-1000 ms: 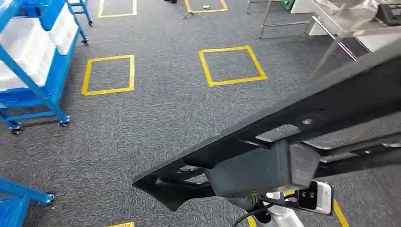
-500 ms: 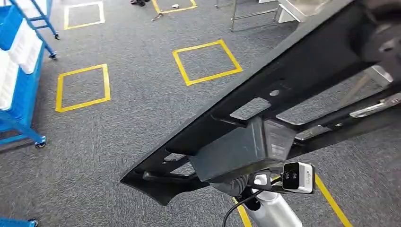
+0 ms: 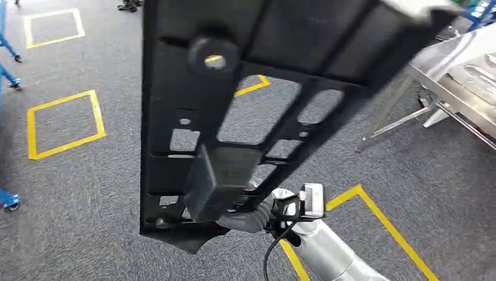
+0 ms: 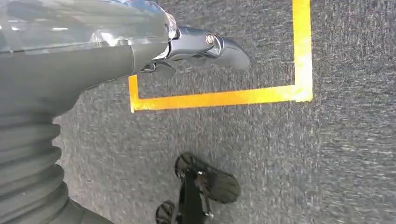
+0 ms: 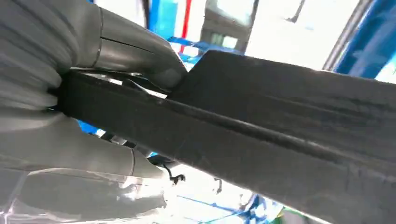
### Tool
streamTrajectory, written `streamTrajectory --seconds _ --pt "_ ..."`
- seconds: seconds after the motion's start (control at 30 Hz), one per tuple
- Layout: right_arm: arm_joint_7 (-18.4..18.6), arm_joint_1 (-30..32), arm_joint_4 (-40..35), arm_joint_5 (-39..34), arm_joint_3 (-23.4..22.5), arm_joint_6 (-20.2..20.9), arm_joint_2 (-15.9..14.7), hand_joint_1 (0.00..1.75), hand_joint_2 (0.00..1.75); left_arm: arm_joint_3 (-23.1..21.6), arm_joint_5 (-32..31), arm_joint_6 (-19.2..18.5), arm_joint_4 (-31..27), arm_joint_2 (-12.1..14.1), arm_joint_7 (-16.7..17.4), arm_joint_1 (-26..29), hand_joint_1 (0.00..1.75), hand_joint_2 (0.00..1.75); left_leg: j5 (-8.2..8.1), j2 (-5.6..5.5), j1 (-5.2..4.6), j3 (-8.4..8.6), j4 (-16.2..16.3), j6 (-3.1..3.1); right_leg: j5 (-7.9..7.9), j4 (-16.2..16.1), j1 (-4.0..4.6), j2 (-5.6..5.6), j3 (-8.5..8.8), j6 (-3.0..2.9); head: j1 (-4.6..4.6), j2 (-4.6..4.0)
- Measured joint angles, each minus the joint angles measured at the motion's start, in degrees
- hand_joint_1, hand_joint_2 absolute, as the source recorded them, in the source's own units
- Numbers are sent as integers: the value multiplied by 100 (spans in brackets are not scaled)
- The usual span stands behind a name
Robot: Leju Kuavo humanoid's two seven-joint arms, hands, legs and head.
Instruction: Take the parts from the cabinet and place them on the table.
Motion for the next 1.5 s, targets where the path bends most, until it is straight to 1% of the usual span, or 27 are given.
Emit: streamTrajectory --seconds 0.07,0.1,0.13,0.27,0.3,0.37,0.43,0.47,0.53,0.6,0.63,0.67,0.8,0.87,0.9,0.97,1.0,1.03,1.1,1.13,1.17,1.3,1.33,1.37,1.4,1.47,1.5 --pt "76 -43 83 0 57 -70 -48 173 175 -2 -55 -96 0 9 -4 -4 0 175 -21 103 -1 28 0 -23 446 -768 3 -51 390 -23 0 0" --pt "131 -73 115 24 83 -89 -76 173 175 -4 -77 -157 0 9 -24 -4 0 175 -42 152 -3 56 0 -43 688 -1360 18 -188 713 -59 0 0" --pt "173 -106 135 64 94 -96 -96 173 175 -4 -81 -204 0 9 -39 -3 0 175 -58 191 -20 74 -2 -70 656 -1694 68 -456 873 -99 0 0" --pt "363 -192 262 227 194 -83 -168 173 175 -33 -184 -335 0 -39 -90 -41 0 175 -98 401 -57 121 -30 -198 676 -1717 141 -202 835 -221 -2 0" --pt "402 -234 295 249 225 -68 -186 173 175 -39 -206 -348 0 -61 -103 -70 0 175 -131 417 -53 134 -22 -235 713 -1777 88 -138 872 -270 -2 0" --pt "435 -332 371 258 273 -50 -192 173 175 -68 -265 -354 4 -96 -122 -92 0 175 -428 33 -19 -43 409 -252 728 -1806 67 -72 886 -341 -2 0" --pt "477 -372 419 240 317 -122 -190 173 175 -85 -278 -317 7 -107 -120 -75 0 175 -853 -113 -15 -502 1357 -268 726 -1803 77 65 887 -360 -2 0" --pt "481 -346 433 216 323 -179 -203 173 175 -87 -269 -293 7 -107 -94 -62 0 175 -945 -131 -14 -718 1750 -276 725 -1799 86 137 887 -361 -2 0" --pt "485 -307 435 186 326 -243 -245 173 175 -90 -245 -260 7 -109 -46 -51 0 175 -688 -136 -13 -748 1637 -271 723 -1787 87 280 891 -357 -2 0" --pt "470 -263 426 188 326 -275 -284 173 175 -90 -225 -249 7 -116 -4 -52 0 175 -122 -201 1 -355 687 -253 701 -1750 74 427 904 -324 -2 0" --pt "455 -216 408 206 323 -291 -310 173 175 -90 -219 -245 7 -125 0 -38 0 175 49 -446 29 -179 233 -243 676 -1720 62 486 889 -294 -2 0" --pt "441 -168 376 223 317 -308 -347 173 175 -90 -210 -230 9 -147 2 -36 0 175 -45 -576 26 -117 118 -228 666 -1678 93 541 854 -263 -2 0" --pt "354 67 208 293 225 -284 -513 173 175 -85 -114 -177 9 -230 -59 -54 0 175 -11 -416 9 -81 76 -80 707 -1720 59 723 826 -108 -2 0" --pt "295 96 142 289 160 -175 -588 173 175 -79 -26 -155 9 -264 -107 -67 0 175 13 -286 12 -28 5 12 495 -1426 74 276 704 -68 0 0" --pt "260 89 135 280 140 -127 -588 173 175 -68 6 -145 9 -269 -129 -59 0 175 7 -214 -5 -22 2 30 271 -996 59 133 486 -42 0 0" --pt "240 117 135 269 107 -92 -590 173 175 -42 48 -127 9 -273 -142 -51 0 175 -9 -73 -24 -19 4 50 -63 -118 32 26 31 -12 0 0" --pt "238 136 137 269 103 -72 -590 173 175 -28 52 -120 9 -273 -142 -54 0 175 -15 -7 -27 -17 6 50 -65 75 21 13 -79 -5 0 0" --pt "236 146 139 269 98 -52 -590 173 175 -20 59 -118 9 -273 -146 -56 0 175 -26 52 -28 -7 6 42 64 -37 12 4 -28 -4 0 0" --pt "234 142 137 269 94 -44 -590 173 175 -15 68 -118 9 -275 -149 -64 0 175 -55 158 -31 35 6 22 519 -891 11 -64 431 -36 0 0" --pt "232 137 135 269 81 -44 -590 173 175 -13 72 -118 9 -280 -151 -69 0 175 -75 196 -32 63 6 4 717 -1394 19 -174 721 -62 0 0" --pt "232 129 133 269 68 -44 -588 173 175 -13 76 -118 9 -284 -151 -71 0 175 -102 232 -66 81 12 -37 673 -1722 76 -380 893 -85 0 0" --pt "212 129 131 269 68 -44 -573 173 175 -9 89 -123 9 -293 -162 -89 0 175 -142 427 -73 136 -11 -166 688 -1767 132 -145 867 -209 -2 0" --pt "212 144 120 269 65 -41 -566 173 175 -9 89 -123 9 -293 -162 -98 0 175 -205 299 -42 116 36 -202 716 -1818 62 -112 913 -248 0 0" --pt "203 127 113 267 65 -41 -564 173 175 -9 91 -123 9 -291 -177 -97 0 175 -325 73 -34 58 212 -207 717 -1825 63 -69 920 -277 0 0" --pt "199 119 113 267 67 -39 -536 173 175 -9 92 -123 9 -295 -177 -92 0 175 -537 -34 -32 -105 576 -208 714 -1824 64 -33 920 -313 -2 0" --pt "201 134 113 269 68 -39 -503 173 175 -9 85 -127 9 -299 -177 -63 0 175 -930 -121 -32 -583 1535 -234 707 -1817 75 95 921 -328 -2 0" --pt "201 150 113 277 68 -39 -503 173 175 -9 59 -127 9 -297 -179 -50 0 175 -956 -125 -32 -741 1807 -244 706 -1814 78 163 925 -330 -2 0"
